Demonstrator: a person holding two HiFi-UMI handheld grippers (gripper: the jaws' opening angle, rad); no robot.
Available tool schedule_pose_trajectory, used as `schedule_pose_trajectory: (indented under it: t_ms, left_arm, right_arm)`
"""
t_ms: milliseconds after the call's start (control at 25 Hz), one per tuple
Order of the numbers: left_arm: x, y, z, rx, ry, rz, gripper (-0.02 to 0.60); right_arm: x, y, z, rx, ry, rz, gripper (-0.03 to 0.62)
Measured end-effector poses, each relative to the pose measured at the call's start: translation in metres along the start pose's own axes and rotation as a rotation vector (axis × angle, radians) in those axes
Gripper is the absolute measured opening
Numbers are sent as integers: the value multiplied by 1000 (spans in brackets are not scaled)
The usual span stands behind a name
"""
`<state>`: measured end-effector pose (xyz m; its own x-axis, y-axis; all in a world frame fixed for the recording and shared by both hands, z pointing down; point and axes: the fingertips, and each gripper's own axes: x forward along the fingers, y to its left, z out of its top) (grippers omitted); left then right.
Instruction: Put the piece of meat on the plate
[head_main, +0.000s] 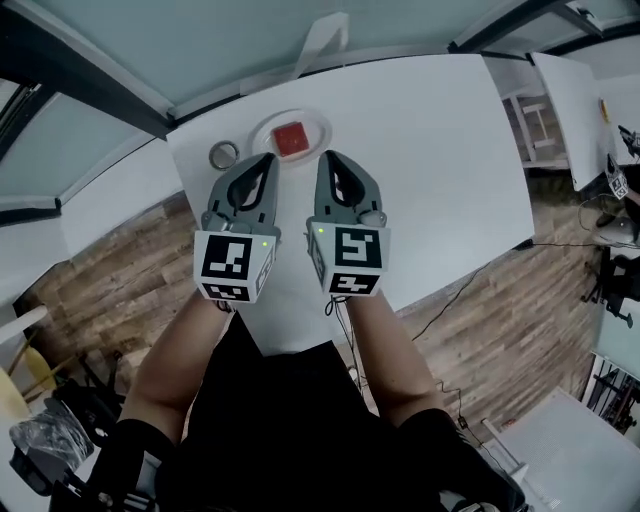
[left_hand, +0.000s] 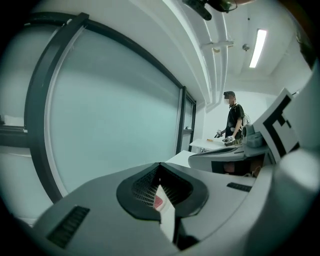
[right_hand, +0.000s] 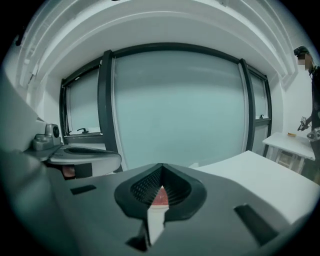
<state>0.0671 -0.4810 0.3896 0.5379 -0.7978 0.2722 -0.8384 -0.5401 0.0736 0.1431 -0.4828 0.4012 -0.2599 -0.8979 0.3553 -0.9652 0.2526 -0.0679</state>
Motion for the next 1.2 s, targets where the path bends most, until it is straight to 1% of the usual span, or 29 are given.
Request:
schedule_pose_trajectory:
  t_ms: [360, 600, 1000, 1200]
  left_arm:
    - [-62, -41, 56, 50, -108, 14, 3]
    - [-85, -66, 86, 75, -171, 32, 3]
    - [-120, -88, 101, 96, -214, 52, 3]
    - [-128, -95, 105, 101, -228, 56, 3]
  right_arm:
    - [-80, 15, 53, -23, -137, 38, 3]
    - [-116, 20, 82, -32, -212, 76, 3]
    - [-157, 37, 96, -59, -293, 121, 2]
    - [-168, 35, 98, -80, -318, 117, 3]
